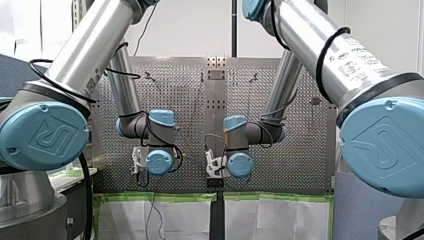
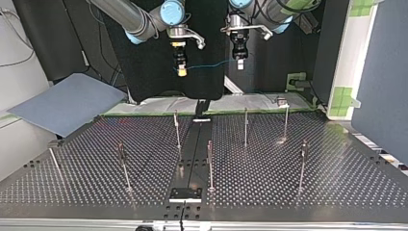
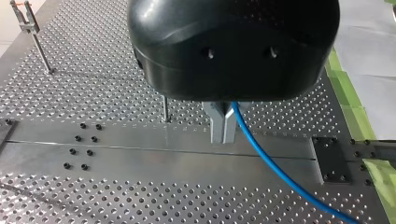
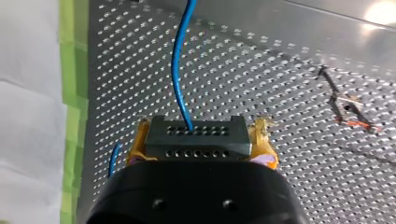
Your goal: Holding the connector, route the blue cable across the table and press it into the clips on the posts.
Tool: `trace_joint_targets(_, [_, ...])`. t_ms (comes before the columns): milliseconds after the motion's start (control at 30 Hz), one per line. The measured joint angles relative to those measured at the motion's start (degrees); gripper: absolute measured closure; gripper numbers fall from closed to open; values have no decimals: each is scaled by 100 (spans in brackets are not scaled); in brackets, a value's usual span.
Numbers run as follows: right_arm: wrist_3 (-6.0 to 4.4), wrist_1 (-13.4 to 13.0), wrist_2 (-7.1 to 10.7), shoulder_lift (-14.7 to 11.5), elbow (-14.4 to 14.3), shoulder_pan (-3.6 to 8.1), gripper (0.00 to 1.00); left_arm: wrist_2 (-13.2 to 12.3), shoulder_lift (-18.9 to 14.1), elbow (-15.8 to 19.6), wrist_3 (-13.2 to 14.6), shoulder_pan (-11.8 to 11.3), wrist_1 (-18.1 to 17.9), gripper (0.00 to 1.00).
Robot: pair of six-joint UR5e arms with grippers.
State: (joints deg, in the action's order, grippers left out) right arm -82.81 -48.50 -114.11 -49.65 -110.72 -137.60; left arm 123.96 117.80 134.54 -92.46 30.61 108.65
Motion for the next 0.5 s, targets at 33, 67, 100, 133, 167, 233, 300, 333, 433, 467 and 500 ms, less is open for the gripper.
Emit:
trace_joint_targets(33, [0, 45, -2, 0, 0, 0, 100, 0, 0, 0, 0, 0, 0, 100])
trace_joint_targets(67, [-1, 86, -2, -1, 3, -2, 100, -1, 1, 1, 0, 1, -1, 100])
trace_joint_targets(100, [-13, 139, 4, -12, 16, -13, 100, -7, 10, 6, -3, 5, -7, 100])
trace_joint_targets(133, [-30, 179, 11, -32, 36, -24, 100, -33, 19, 16, -12, 17, -22, 100])
trace_joint_targets(167, [-58, 224, 16, -61, 65, -38, 100, -60, 12, 22, -15, 29, -25, 100])
trace_joint_targets(233, [-144, 332, 27, -150, 151, -88, 100, -112, -39, 28, -23, 52, 9, 100])
trace_joint_targets(300, [-229, 434, 56, -243, 228, -139, 100, -128, -104, 27, -24, 47, 70, 100])
trace_joint_targets(333, [-266, 477, 78, -284, 262, -157, 100, -123, -153, 23, -24, 31, 119, 100])
trace_joint_targets(433, [-397, 615, 187, -420, 383, -187, 100, -35, -304, -24, -18, -58, 265, 100])
trace_joint_targets(467, [-431, 657, 224, -461, 421, -192, 100, 1, -349, -48, -18, -94, 311, 100])
trace_joint_targets(500, [-465, 711, 276, -516, 475, -196, 100, 40, -393, -76, -20, -132, 354, 100])
